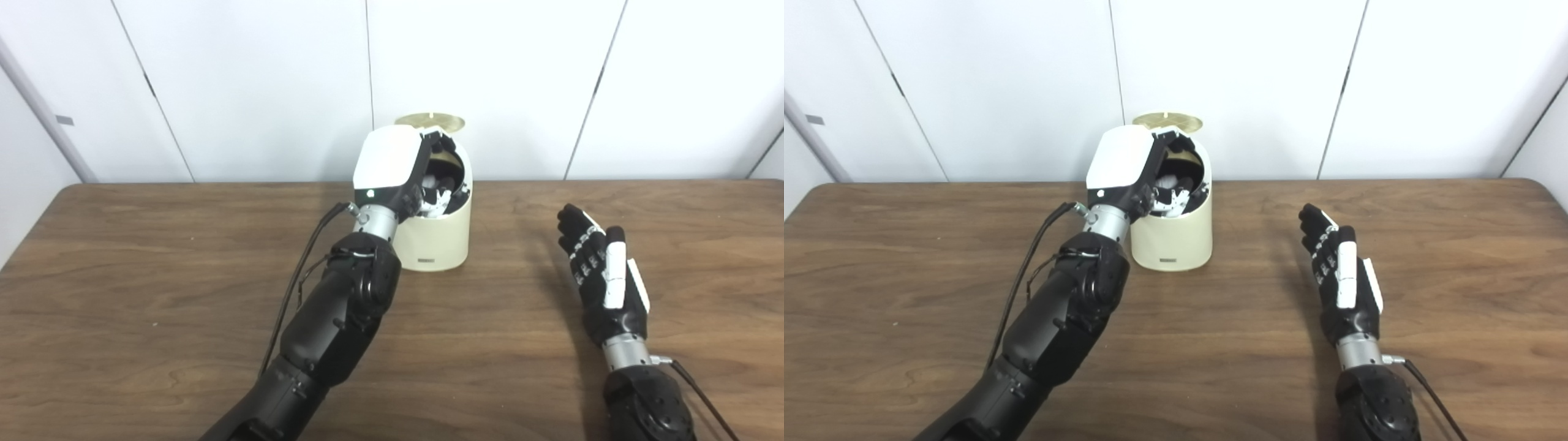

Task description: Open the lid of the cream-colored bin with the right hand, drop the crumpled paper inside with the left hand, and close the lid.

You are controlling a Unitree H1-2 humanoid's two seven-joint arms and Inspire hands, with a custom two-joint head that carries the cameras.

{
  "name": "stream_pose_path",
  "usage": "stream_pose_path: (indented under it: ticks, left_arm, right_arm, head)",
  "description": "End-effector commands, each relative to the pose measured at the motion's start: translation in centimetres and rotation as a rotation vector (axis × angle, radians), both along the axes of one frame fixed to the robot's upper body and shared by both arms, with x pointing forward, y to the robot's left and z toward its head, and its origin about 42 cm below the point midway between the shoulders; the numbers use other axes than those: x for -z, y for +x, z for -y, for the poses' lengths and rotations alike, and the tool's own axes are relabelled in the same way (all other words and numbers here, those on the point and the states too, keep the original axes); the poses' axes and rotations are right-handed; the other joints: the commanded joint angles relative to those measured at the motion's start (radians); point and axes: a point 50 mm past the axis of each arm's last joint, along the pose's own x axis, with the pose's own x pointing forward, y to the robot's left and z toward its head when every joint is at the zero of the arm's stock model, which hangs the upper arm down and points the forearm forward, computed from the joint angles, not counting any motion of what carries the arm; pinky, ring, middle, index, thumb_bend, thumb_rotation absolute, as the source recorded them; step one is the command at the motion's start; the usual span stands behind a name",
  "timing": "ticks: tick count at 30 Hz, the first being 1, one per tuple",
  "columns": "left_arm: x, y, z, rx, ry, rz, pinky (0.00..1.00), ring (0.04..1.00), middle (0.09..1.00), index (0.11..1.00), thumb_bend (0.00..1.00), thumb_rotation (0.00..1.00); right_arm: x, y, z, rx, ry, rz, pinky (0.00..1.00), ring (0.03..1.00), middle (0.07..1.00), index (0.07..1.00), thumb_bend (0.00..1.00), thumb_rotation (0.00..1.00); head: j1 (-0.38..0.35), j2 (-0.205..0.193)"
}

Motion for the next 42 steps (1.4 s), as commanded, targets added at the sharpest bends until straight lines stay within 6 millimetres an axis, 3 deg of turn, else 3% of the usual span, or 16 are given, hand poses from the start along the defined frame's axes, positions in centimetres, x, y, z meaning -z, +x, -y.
stream_pose_path:
  ticks: [1, 10, 19, 21, 24, 34, 42]
  left_arm:
    - [-1.6, 0.1, -0.2, -0.008, -0.008, 0.026, 0.61, 0.704, 0.719, 0.680, 0.90, 0.02]
    - [-1.7, -0.1, -0.2, -0.006, -0.003, 0.008, 0.62, 0.722, 0.736, 0.691, 0.90, 0.03]
    - [-1.5, 0.0, -0.5, 0.015, -0.142, 0.042, 0.56, 0.641, 0.650, 0.618, 0.82, 0.00]
    - [-1.4, 0.1, -0.6, 0.020, -0.190, 0.072, 0.43, 0.510, 0.553, 0.529, 0.58, 0.00]
    - [-1.3, 0.3, -0.9, 0.026, -0.232, 0.108, 0.34, 0.425, 0.528, 0.491, 0.48, 0.00]
    - [-1.0, 0.5, -1.6, 0.041, -0.284, 0.198, 0.31, 0.417, 0.508, 0.458, 0.47, 0.00]
    - [-0.8, 0.3, -2.0, 0.050, -0.302, 0.240, 0.40, 0.448, 0.491, 0.461, 0.48, 0.00]
  right_arm:
    - [2.5, -1.6, 0.1, 0.007, 0.010, -0.078, 0.95, 0.922, 0.872, 0.825, 0.55, 1.00]
    - [2.7, -1.6, 0.3, 0.001, 0.012, -0.079, 0.96, 0.938, 0.887, 0.833, 0.55, 1.00]
    - [2.9, -1.6, 0.5, 0.006, 0.010, -0.083, 0.95, 0.926, 0.878, 0.828, 0.55, 1.00]
    - [2.9, -1.6, 0.5, 0.003, 0.012, -0.086, 0.96, 0.926, 0.878, 0.829, 0.54, 1.00]
    - [3.0, -1.5, 0.5, -0.001, 0.008, -0.089, 0.96, 0.921, 0.877, 0.832, 0.54, 1.00]
    - [3.2, -1.7, 0.6, -0.004, 0.000, -0.095, 0.99, 0.914, 0.863, 0.847, 0.54, 1.00]
    - [3.2, -1.7, 0.8, -0.006, -0.001, -0.097, 1.00, 0.903, 0.849, 0.843, 0.53, 1.00]
  head:
    - [-0.001, 0.000]
    - [0.001, -0.003]
    - [0.004, -0.005]
    - [0.005, -0.006]
    - [0.007, -0.008]
    - [0.010, -0.009]
    - [0.014, -0.008]
